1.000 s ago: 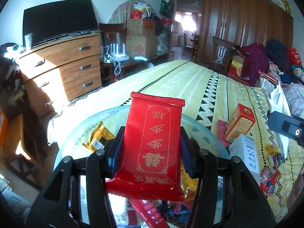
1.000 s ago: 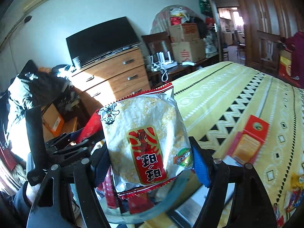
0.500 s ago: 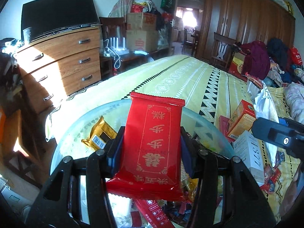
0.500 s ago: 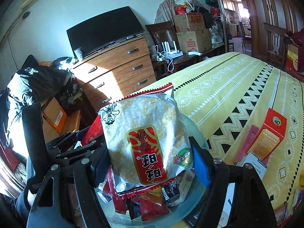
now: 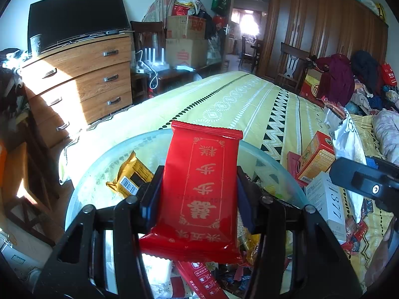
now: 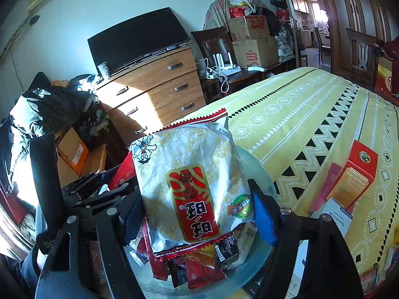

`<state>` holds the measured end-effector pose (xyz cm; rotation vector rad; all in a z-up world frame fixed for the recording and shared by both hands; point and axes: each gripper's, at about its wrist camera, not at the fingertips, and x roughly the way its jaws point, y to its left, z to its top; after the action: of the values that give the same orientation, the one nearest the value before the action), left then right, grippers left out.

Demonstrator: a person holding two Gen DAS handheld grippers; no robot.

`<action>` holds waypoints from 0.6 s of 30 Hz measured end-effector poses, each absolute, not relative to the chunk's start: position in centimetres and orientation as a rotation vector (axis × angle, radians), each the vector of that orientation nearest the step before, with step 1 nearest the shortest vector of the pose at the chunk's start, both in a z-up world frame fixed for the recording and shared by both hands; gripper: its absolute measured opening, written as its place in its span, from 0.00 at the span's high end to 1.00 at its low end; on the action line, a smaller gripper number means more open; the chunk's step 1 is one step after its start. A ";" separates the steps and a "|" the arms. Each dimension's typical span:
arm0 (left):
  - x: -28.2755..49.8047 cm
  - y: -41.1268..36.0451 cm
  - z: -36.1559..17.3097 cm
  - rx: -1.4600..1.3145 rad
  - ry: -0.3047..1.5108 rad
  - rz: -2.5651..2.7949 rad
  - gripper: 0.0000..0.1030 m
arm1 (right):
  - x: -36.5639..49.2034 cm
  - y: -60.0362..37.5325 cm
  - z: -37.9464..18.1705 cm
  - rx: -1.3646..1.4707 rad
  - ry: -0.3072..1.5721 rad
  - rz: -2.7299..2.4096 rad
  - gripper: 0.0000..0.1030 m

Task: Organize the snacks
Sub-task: 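Carry both packets over the glass bowl and release them inside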

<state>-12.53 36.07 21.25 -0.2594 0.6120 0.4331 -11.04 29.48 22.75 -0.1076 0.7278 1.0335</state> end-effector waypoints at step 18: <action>-12.1 37.8 20.8 -0.341 0.655 0.423 0.48 | -9.9 30.7 22.4 -0.104 0.773 1.049 0.24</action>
<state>-12.13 37.75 20.80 -0.3410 0.6548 0.4226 -9.92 30.69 22.36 -0.1036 0.7727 1.0489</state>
